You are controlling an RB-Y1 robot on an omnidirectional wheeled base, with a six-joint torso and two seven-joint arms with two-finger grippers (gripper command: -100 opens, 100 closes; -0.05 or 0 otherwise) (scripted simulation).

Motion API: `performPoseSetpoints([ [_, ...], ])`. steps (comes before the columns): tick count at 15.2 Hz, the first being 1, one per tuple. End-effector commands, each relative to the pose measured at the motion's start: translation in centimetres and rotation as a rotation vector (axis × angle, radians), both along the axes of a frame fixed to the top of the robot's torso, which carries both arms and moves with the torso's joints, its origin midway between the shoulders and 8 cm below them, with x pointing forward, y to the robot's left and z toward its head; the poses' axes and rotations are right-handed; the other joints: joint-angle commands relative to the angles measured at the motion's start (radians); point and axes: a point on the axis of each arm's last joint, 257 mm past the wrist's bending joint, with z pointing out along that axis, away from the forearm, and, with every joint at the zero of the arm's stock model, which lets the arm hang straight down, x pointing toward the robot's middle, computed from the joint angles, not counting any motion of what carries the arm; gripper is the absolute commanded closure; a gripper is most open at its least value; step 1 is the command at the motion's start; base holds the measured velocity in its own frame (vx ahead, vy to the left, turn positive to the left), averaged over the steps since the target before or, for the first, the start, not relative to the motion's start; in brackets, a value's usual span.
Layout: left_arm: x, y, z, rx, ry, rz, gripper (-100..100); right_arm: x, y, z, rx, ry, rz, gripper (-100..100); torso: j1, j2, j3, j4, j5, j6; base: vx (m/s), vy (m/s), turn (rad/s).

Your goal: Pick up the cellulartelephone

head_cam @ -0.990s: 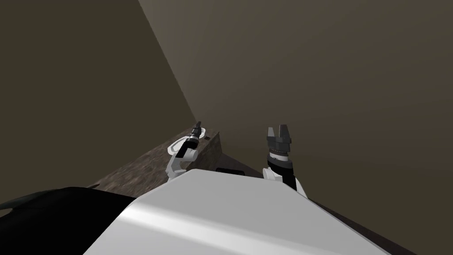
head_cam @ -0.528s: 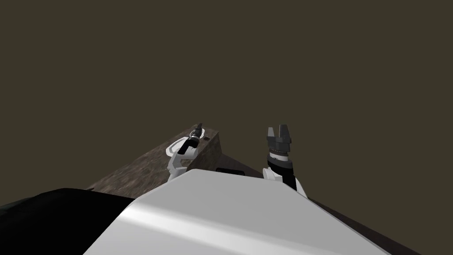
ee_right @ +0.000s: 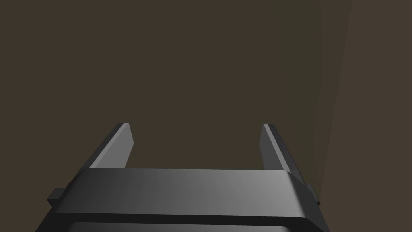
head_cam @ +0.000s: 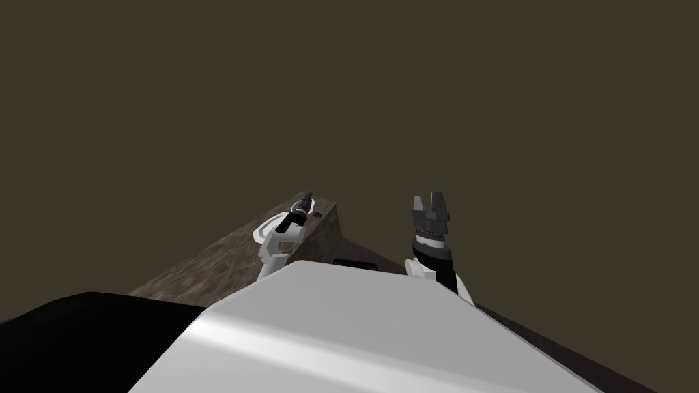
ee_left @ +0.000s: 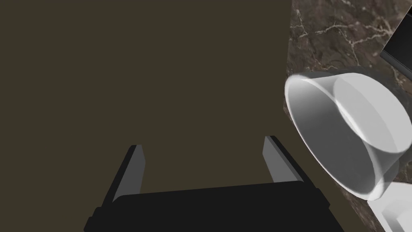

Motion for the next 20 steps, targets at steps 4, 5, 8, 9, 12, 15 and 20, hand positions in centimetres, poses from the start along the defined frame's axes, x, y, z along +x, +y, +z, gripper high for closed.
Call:
performPoseSetpoints([
  [4, 0.3, 0.9, -2.2, 0.0, 0.094, 0.026, -100, 0.0, 0.0, 0.0, 0.0, 0.0, 0.0, 0, 0.0, 0.0, 0.0, 0.0, 0.0, 0.0, 0.014, 0.0, -0.023],
  [5, 0.3, 0.9, -2.4, -0.001, 0.101, 0.028, -100, 0.0, 0.0, 0.0, 0.0, 0.0, 0.0, 0, 0.0, 0.0, 0.0, 0.0, 0.0, 0.0, 0.009, 0.0, 0.002],
  [8, 0.4, 1.7, -3.8, 0.0, 0.166, 0.047, -100, 0.0, 0.0, 0.0, 0.0, 0.0, 0.0, 0, 0.0, 0.0, 0.0, 0.0, 0.0, 0.0, 0.017, 0.001, -0.032],
  [9, 0.3, 1.7, -3.9, -0.001, 0.171, 0.048, -100, 0.0, 0.0, 0.0, 0.0, 0.0, 0.0, 0, 0.0, 0.0, 0.0, 0.0, 0.0, 0.0, 0.008, 0.001, -0.001],
  [12, 0.3, 2.5, -5.3, -0.001, 0.234, 0.068, -100, 0.0, 0.0, 0.0, 0.0, 0.0, 0.0, 0, 0.0, 0.0, 0.0, 0.0, 0.0, 0.0, 0.016, 0.0, -0.035],
  [15, 0.4, 3.3, -6.3, 0.0, 0.285, 0.085, -100, 0.0, 0.0, 0.0, 0.0, 0.0, 0.0, 0, 0.0, 0.0, 0.0, 0.0, 0.0, 0.0, 0.015, 0.0, -0.025],
  [20, -0.1, 4.1, -8.2, -0.008, 0.374, 0.11, -100, 0.0, 0.0, 0.0, 0.0, 0.0, 0.0, 0, 0.0, 0.0, 0.0, 0.0, 0.0, 0.0, 0.017, 0.001, -0.026],
])
